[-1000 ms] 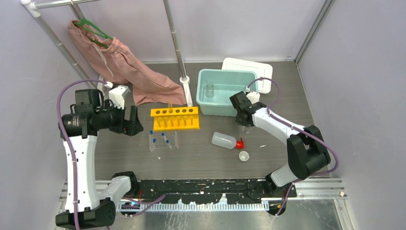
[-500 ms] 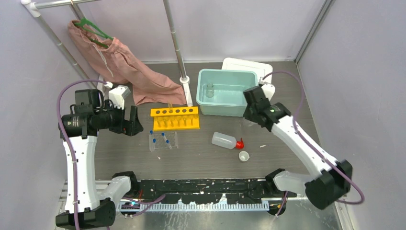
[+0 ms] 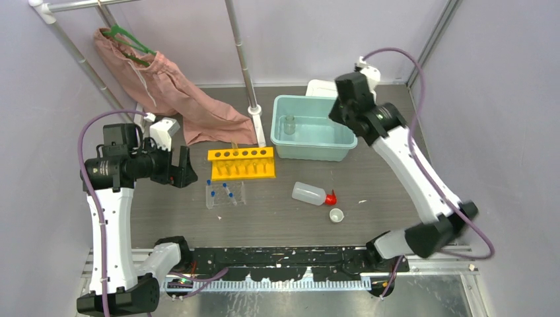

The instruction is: Organize the chemistry lab equipment

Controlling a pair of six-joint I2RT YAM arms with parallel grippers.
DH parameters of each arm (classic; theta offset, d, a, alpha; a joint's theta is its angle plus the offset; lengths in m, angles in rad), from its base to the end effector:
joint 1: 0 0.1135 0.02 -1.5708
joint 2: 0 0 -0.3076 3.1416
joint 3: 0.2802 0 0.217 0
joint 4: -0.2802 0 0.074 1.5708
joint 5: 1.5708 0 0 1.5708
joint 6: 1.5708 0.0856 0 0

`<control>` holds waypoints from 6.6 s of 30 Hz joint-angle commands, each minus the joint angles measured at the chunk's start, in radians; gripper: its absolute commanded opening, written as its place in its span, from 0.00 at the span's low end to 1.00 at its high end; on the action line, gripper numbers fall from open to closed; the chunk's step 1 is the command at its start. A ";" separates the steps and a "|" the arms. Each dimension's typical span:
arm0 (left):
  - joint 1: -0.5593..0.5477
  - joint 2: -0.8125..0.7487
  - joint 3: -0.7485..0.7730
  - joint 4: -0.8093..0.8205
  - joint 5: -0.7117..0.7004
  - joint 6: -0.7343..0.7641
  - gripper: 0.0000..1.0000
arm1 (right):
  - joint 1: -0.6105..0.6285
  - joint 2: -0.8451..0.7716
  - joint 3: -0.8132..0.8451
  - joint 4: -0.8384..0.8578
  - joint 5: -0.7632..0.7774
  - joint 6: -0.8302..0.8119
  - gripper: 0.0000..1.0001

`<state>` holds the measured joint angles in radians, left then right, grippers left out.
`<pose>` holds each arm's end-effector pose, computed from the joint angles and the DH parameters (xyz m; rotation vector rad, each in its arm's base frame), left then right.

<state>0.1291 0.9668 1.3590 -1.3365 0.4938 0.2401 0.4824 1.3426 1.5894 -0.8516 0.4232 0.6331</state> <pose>0.1070 -0.0270 0.3808 0.3295 2.3907 -0.4529 0.2493 0.0909 0.4358 0.3957 2.0851 0.2010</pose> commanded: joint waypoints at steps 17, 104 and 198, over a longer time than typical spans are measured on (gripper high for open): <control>-0.001 -0.017 0.045 -0.006 0.006 0.007 0.88 | -0.136 0.693 0.324 -0.024 0.011 -0.090 0.01; -0.002 -0.019 0.012 0.012 0.010 0.025 0.87 | 0.315 0.304 -0.557 0.245 -0.126 -0.549 1.00; -0.001 -0.026 0.084 -0.066 -0.012 0.077 0.88 | 0.078 0.175 -0.090 0.403 -0.290 -1.050 0.60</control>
<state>0.1291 0.9627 1.4208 -1.3941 0.4793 0.2966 0.6041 1.5166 1.4158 -0.5610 0.1936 -0.3840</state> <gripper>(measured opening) 0.877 0.622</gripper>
